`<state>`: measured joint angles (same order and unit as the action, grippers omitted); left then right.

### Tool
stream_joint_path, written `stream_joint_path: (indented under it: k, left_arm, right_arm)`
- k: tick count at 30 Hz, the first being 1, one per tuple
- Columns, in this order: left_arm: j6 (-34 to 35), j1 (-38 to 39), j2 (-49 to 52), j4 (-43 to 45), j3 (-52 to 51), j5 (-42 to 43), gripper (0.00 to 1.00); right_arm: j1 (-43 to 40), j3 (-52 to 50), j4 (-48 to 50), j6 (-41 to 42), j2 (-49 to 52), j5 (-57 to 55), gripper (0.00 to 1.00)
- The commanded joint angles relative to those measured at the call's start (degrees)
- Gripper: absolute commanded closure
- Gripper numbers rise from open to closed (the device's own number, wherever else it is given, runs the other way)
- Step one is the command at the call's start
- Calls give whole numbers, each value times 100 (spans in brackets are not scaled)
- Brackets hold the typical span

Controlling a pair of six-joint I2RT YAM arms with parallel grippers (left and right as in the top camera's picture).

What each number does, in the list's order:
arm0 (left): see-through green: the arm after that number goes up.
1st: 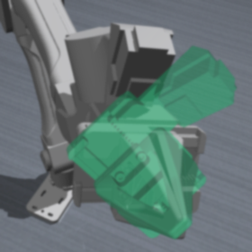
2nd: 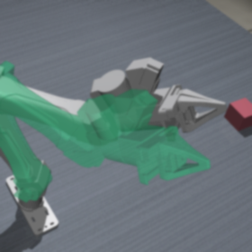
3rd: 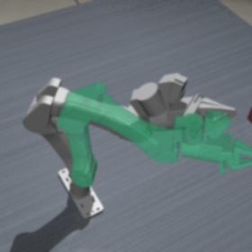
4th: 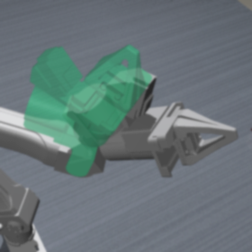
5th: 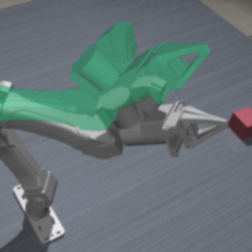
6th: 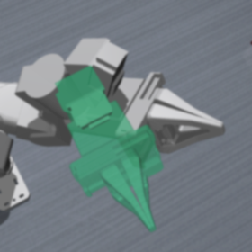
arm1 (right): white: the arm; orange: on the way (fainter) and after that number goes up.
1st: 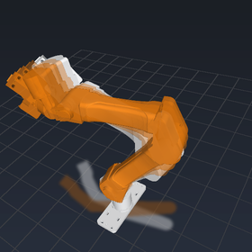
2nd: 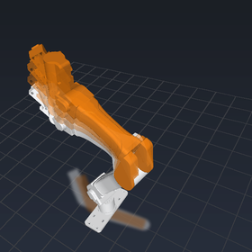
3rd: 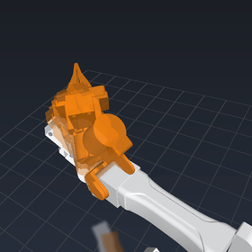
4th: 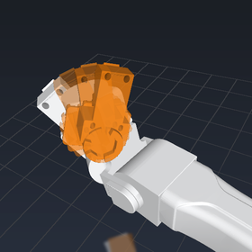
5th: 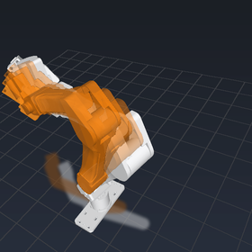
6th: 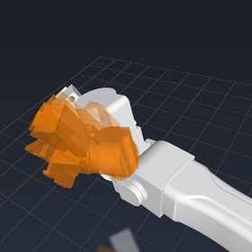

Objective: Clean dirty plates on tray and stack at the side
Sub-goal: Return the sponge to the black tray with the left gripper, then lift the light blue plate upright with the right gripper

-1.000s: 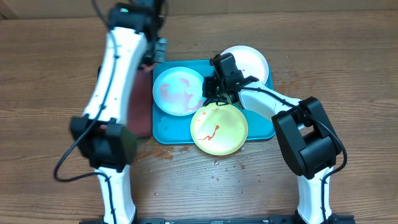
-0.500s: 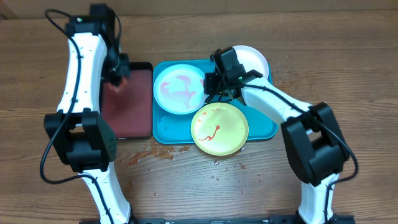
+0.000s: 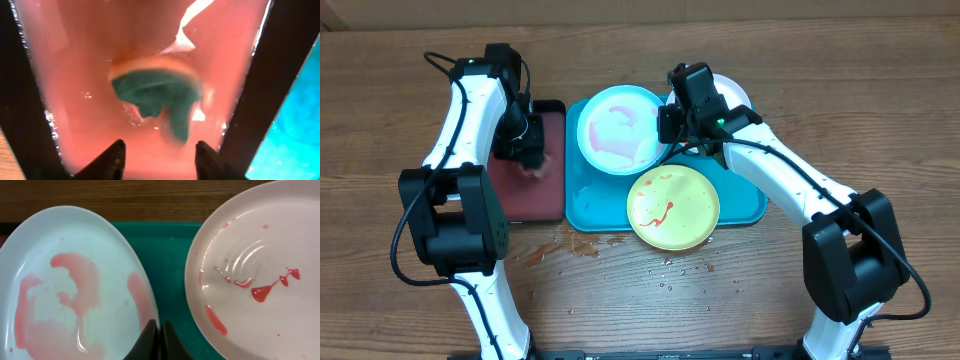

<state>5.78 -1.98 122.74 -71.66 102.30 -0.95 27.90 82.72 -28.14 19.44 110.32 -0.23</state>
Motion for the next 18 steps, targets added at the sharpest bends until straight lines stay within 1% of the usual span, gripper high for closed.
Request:
stream_joint_path:
  k: [1,2,3,7,8,11,14,18]
  left_arm:
    - [-2,9,-103,-7,-26,210,46]
    - [-2,9,-103,-4,-26,223,39]
    - [-4,9,-105,-4,-24,258,33]
    - [-68,9,-262,-4,-17,540,16]
    - [-70,9,-356,13,-17,605,13]
    - [-76,9,-868,114,-17,743,0]
    - [-114,9,-1580,210,-17,800,0]
    - [-114,9,-2597,251,-17,813,0]
  right_arm:
    - [11,181,-76,-39,-330,-435,96]
    - [11,190,-136,-42,-356,-568,96]
    - [11,212,-197,-42,-376,-660,96]
    - [11,577,-675,-63,-446,-1139,96]
    - [11,682,-765,-105,-446,-1228,96]
    - [61,1099,-1078,-304,-448,-1657,96]
    - [186,1412,-1257,-522,-448,-2181,96]
    - [516,1515,-1252,-957,-448,-3123,96]
